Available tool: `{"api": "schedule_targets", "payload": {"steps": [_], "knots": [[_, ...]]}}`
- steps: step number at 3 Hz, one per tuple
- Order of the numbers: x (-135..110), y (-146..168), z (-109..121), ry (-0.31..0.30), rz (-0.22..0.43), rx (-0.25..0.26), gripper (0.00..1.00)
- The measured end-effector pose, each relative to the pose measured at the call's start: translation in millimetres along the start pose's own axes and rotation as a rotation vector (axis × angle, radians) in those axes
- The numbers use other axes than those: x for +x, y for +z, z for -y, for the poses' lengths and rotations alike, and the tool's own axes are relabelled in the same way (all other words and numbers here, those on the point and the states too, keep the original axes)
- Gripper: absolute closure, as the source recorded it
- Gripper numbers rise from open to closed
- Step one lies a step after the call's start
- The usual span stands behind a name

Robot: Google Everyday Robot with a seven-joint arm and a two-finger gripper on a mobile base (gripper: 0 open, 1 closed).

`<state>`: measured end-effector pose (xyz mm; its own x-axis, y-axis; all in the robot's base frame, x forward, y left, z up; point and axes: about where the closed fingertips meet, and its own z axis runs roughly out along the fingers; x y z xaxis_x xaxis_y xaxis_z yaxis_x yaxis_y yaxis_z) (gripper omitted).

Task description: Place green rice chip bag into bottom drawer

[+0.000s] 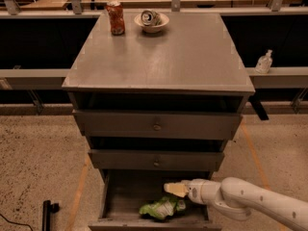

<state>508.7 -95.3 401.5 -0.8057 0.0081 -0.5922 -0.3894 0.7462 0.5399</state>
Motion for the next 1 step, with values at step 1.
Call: {"api": "schedule_targets", "payload": {"steps": [1], "knots": [[2.1,-11.7,-3.6,0.0,-0.003,0.008,0.29]]}}
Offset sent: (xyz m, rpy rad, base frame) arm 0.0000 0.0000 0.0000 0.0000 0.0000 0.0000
